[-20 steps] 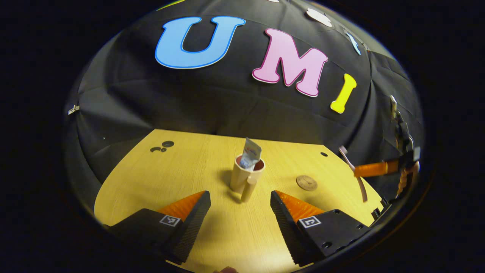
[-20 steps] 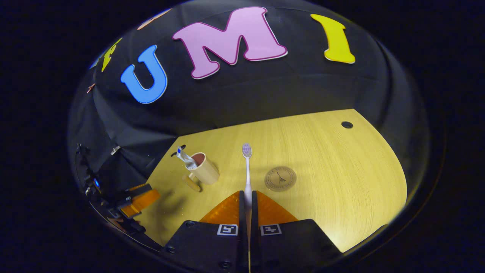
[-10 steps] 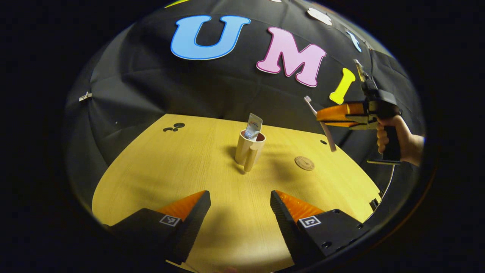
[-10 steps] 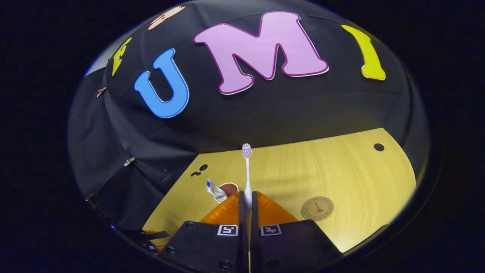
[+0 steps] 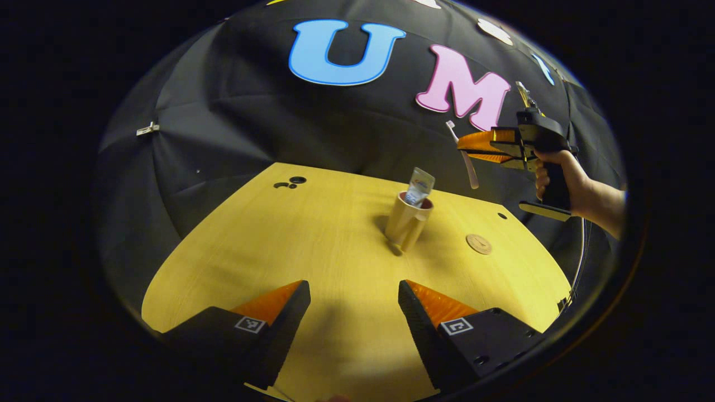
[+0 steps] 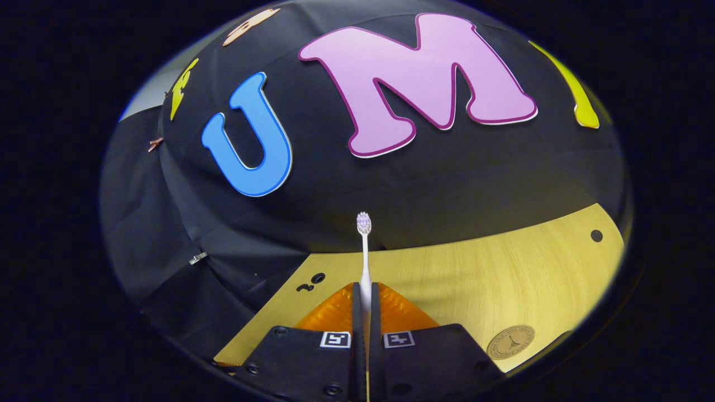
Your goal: Put the toothbrush and toothpaste on the desktop into the cup, then pick up the cup and place it on the coaster on the desktop.
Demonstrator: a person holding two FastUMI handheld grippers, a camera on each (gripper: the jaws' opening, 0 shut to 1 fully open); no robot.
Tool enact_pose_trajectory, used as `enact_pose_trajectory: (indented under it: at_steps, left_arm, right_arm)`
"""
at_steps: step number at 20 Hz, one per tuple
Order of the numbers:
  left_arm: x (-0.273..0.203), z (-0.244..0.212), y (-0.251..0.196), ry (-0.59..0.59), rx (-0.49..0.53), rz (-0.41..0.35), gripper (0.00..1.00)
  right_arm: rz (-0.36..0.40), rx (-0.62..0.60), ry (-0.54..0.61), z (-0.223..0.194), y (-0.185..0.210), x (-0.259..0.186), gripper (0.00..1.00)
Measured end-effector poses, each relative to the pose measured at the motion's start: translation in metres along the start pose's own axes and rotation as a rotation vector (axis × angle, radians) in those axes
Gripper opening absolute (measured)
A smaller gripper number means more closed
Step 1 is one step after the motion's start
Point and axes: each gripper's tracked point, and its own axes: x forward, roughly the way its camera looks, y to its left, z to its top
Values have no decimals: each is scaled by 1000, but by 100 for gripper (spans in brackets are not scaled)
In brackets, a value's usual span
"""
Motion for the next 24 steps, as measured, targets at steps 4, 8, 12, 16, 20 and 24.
enact_pose_trajectory:
  at_steps: [4,8,12,16,20,24]
  left_arm:
    - [3,3,18,-12,-34,35,98]
    - [7,-14,31,27,-38,64,97]
    - [13,-19,31,52,-23,68,98]
    - [29,-22,29,52,-9,56,98]
    - [37,-25,24,58,11,38,98]
    - [45,-26,9,68,27,15,98]
  right_arm:
    - [-11,0,-6,-17,-7,32,7]
    - [1,-12,-34,-29,-4,58,6]
    - [12,22,-51,-51,-10,76,6]
    - [35,11,-84,-67,-16,81,6]
    - [31,-3,-122,-82,-22,75,6]
    - [31,-57,-120,-99,-20,60,10]
